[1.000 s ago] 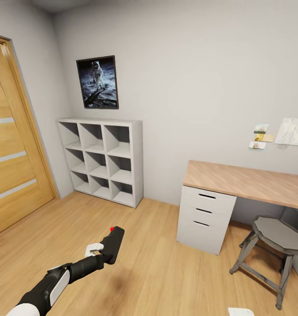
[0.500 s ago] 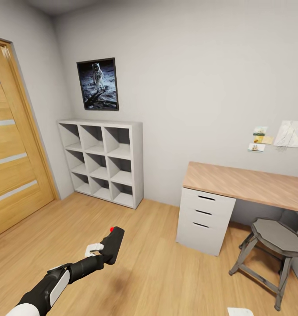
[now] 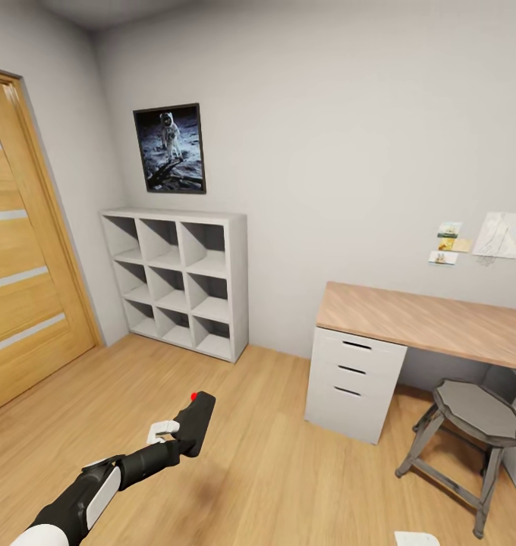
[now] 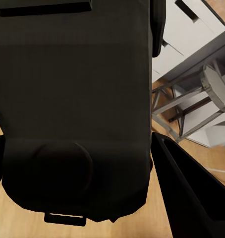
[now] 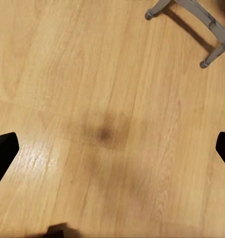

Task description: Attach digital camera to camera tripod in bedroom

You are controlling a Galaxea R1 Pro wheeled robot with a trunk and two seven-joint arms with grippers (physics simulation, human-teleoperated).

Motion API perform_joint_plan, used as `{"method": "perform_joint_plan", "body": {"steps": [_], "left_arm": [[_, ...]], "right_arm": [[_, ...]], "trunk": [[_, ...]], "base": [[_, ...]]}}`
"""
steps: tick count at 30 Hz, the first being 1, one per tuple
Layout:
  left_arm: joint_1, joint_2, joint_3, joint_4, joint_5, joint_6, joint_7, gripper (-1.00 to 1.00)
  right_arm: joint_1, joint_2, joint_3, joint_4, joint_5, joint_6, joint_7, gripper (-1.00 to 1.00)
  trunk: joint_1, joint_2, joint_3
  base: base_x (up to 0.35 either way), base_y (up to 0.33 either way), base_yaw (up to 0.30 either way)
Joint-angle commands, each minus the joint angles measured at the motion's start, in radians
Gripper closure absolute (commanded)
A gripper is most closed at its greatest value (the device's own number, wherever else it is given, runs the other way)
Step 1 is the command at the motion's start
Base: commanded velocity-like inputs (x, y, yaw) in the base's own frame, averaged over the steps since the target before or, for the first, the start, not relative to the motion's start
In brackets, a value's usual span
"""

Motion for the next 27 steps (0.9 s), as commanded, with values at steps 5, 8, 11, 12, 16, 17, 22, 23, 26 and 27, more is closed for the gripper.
{"method": "perform_joint_plan", "body": {"steps": [5,8,11,12,16,17,22,23,26,27], "left_arm": [[-0.001,-0.002,-0.004,0.000,0.011,0.008,-0.002,1.00],[-0.001,-0.003,-0.004,0.001,0.011,0.008,-0.001,1.00],[-0.001,-0.002,-0.004,0.002,0.010,0.008,0.000,1.00],[-0.001,-0.002,-0.004,0.002,0.010,0.008,0.000,1.00],[-0.001,-0.002,-0.004,0.002,0.009,0.008,0.000,1.00],[-0.001,-0.002,-0.004,0.003,0.009,0.008,-0.001,1.00],[-0.001,-0.002,-0.004,0.003,0.007,0.008,-0.001,1.00],[-0.001,-0.002,-0.004,0.003,0.007,0.008,-0.002,1.00],[-0.001,-0.003,-0.004,0.003,0.007,0.008,-0.001,1.00],[-0.001,-0.003,-0.004,0.003,0.007,0.008,-0.001,1.00]], "right_arm": [[-0.002,0.000,-0.002,0.003,0.001,-0.007,-0.002,-1.00],[-0.002,0.000,-0.002,0.003,0.001,-0.008,-0.002,-1.00],[-0.002,-0.001,-0.002,0.003,0.001,-0.008,-0.002,-1.00],[-0.002,-0.001,-0.002,0.003,0.001,-0.008,-0.002,-1.00],[-0.002,-0.001,-0.002,0.003,0.001,-0.009,-0.002,-1.00],[-0.002,-0.001,-0.002,0.003,0.001,-0.009,-0.002,-1.00],[-0.002,0.001,-0.002,0.003,0.001,-0.009,0.003,-1.00],[-0.002,0.001,-0.002,0.003,0.001,-0.009,0.004,-1.00],[-0.002,0.001,-0.002,0.003,0.002,-0.011,0.006,-1.00],[-0.002,0.001,-0.002,0.003,0.002,-0.013,0.006,-1.00]], "trunk": [[-0.019,0.034,0.015],[-0.031,0.055,0.024],[-0.042,0.076,0.033],[-0.046,0.083,0.036],[-0.061,0.111,0.049],[-0.065,0.118,0.052],[-0.084,0.153,0.068],[-0.088,0.160,0.071],[-0.100,0.181,0.080],[-0.104,0.188,0.083]], "base": [[0.000,0.000,0.000],[0.000,0.000,0.000],[0.000,0.000,0.000],[0.000,0.000,0.000],[0.000,0.000,0.000],[0.000,0.000,0.000],[0.000,0.000,0.000],[0.000,0.000,0.000],[0.000,0.000,0.000],[0.000,0.000,0.000]]}}
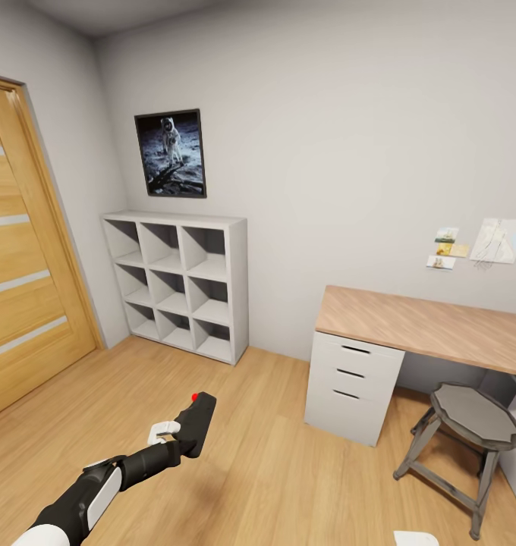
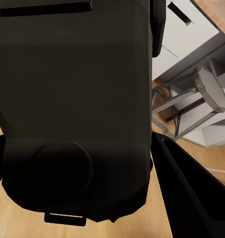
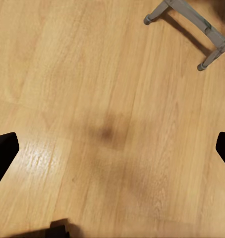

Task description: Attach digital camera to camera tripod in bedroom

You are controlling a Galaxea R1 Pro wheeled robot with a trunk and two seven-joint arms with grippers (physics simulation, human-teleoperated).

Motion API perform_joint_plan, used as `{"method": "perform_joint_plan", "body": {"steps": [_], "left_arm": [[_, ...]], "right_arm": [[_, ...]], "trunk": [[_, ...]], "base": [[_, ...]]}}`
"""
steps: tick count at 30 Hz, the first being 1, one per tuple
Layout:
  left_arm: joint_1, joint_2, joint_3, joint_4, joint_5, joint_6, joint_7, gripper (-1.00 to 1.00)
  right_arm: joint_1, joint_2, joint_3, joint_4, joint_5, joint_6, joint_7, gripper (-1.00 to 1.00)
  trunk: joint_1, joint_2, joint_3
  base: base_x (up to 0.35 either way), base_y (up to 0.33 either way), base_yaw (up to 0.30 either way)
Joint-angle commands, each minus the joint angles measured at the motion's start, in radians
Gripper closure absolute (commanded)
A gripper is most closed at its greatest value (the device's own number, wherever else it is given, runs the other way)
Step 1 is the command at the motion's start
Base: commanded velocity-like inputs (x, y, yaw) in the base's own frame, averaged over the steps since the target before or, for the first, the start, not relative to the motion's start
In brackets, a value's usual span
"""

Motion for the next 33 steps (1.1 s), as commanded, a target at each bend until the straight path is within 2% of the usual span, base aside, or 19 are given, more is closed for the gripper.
{"method": "perform_joint_plan", "body": {"steps": [1,9,33], "left_arm": [[-0.001,0.001,-0.003,-0.001,0.010,0.008,-0.001,1.00],[-0.001,-0.001,-0.003,-0.001,0.010,0.008,-0.001,1.00],[-0.001,-0.002,-0.003,-0.002,0.008,0.007,-0.001,1.00]], "right_arm": [[-0.002,0.000,-0.002,0.003,0.002,-0.008,-0.002,-1.00],[-0.002,0.001,-0.001,0.003,0.009,-0.015,-0.001,-1.00],[-0.002,0.002,-0.001,0.002,0.012,-0.015,-0.001,-1.00]], "trunk": [[-0.004,0.006,0.002],[-0.034,0.062,0.027],[-0.126,0.230,0.102]], "base": [[0.000,0.000,0.000],[0.000,0.000,-0.051],[0.000,0.000,-0.256]]}}
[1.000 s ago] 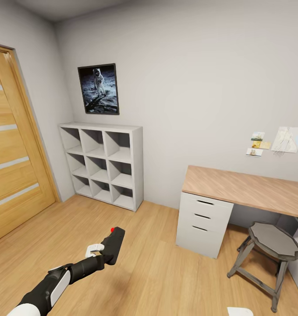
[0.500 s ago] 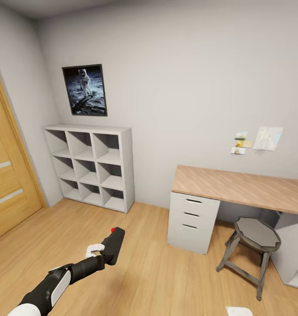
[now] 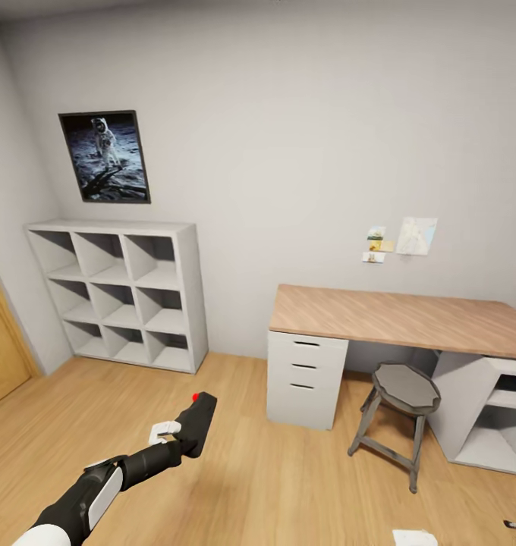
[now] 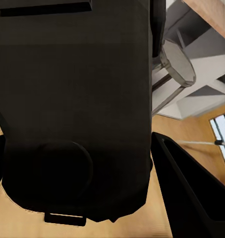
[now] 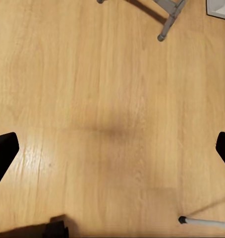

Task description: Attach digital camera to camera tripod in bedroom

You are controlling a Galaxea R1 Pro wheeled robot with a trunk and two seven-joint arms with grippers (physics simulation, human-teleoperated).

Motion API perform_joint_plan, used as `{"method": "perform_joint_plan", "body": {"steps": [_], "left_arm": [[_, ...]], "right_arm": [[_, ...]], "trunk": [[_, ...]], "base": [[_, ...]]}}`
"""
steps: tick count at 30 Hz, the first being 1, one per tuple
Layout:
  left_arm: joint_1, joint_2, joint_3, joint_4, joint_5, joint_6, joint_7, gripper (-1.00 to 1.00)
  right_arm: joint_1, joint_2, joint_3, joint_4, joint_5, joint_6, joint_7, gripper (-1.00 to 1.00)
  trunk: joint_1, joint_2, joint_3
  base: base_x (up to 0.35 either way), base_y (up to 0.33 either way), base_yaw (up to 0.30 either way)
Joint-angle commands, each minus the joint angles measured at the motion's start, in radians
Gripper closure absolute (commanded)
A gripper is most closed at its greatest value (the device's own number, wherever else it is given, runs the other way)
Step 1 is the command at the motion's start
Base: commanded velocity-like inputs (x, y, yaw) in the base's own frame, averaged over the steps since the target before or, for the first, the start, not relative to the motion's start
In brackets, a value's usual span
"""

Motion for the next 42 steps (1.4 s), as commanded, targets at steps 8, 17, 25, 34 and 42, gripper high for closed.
{"method": "perform_joint_plan", "body": {"steps": [8,17,25,34,42], "left_arm": [[0.000,0.001,-0.003,-0.008,0.009,0.007,-0.004,1.00],[0.000,0.000,-0.005,-0.006,0.009,0.008,-0.003,1.00],[0.000,-0.001,-0.006,-0.005,0.009,0.008,-0.003,1.00],[0.000,-0.001,-0.006,-0.004,0.009,0.007,-0.003,1.00],[0.000,-0.002,-0.006,-0.003,0.009,0.007,-0.003,1.00]], "right_arm": [[-0.002,0.000,-0.002,0.003,0.004,-0.005,-0.002,-1.00],[-0.002,0.000,-0.002,0.003,0.004,-0.005,-0.002,-1.00],[-0.002,0.000,-0.001,0.003,0.004,-0.005,-0.002,-1.00],[-0.002,0.000,-0.001,0.003,0.004,-0.005,-0.002,-1.00],[-0.002,0.000,-0.001,0.003,0.004,-0.004,-0.002,-1.00]], "trunk": [[-0.030,0.055,0.023],[-0.065,0.118,0.052],[-0.096,0.174,0.077],[-0.119,0.216,0.095],[-0.119,0.216,0.095]], "base": [[0.000,0.000,-0.278],[0.000,0.000,-0.284],[0.000,0.000,-0.285],[0.000,0.000,-0.285],[0.000,0.000,-0.282]]}}
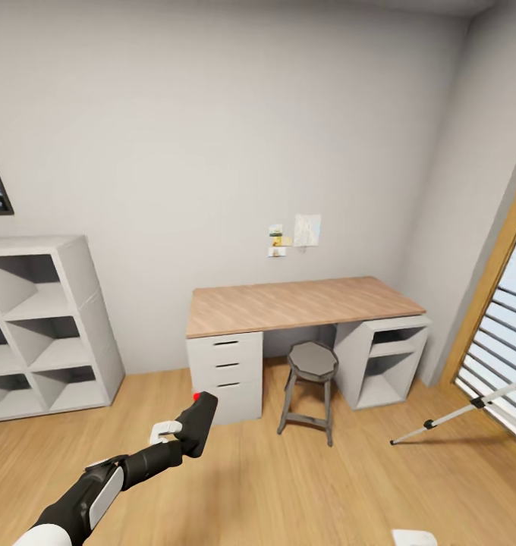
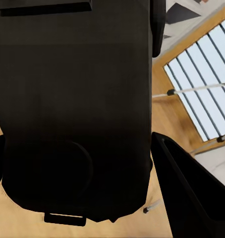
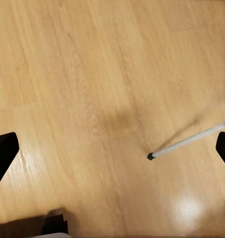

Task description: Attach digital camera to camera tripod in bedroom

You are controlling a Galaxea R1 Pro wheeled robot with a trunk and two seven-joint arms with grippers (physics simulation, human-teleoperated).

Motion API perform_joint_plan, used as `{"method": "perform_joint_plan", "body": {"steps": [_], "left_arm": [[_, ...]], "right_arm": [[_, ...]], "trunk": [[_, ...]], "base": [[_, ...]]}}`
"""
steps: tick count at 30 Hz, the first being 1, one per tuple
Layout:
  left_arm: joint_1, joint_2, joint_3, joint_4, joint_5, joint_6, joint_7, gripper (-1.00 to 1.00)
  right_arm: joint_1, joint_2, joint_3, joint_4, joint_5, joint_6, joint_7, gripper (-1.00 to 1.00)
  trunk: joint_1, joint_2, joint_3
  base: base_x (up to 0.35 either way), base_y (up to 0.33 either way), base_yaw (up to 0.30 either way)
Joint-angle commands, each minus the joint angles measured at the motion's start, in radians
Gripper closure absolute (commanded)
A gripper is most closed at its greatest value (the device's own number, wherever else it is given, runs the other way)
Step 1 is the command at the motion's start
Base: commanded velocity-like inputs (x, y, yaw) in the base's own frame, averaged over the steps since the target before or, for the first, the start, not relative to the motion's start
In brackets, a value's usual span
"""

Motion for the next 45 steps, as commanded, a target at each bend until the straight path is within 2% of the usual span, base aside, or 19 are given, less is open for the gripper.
{"method": "perform_joint_plan", "body": {"steps": [1,26,45], "left_arm": [[0.000,0.001,-0.003,-0.001,0.010,0.008,-0.001,1.00],[0.000,0.000,-0.005,-0.004,0.010,0.008,-0.001,1.00],[0.000,0.000,-0.002,-0.016,0.010,-0.003,0.001,1.00]], "right_arm": [[-0.001,0.000,-0.002,0.003,0.003,-0.002,-0.003,-1.00],[-0.001,0.000,-0.002,0.004,0.000,0.008,-0.012,-1.00],[-0.001,0.002,-0.003,0.004,-0.003,0.007,-0.014,-1.00]], "trunk": [[0.000,-0.001,0.000],[0.000,-0.001,0.000],[0.000,-0.001,0.000]], "base": [[0.000,0.000,-0.185],[0.000,0.000,-0.028],[0.000,0.000,-0.261]]}}
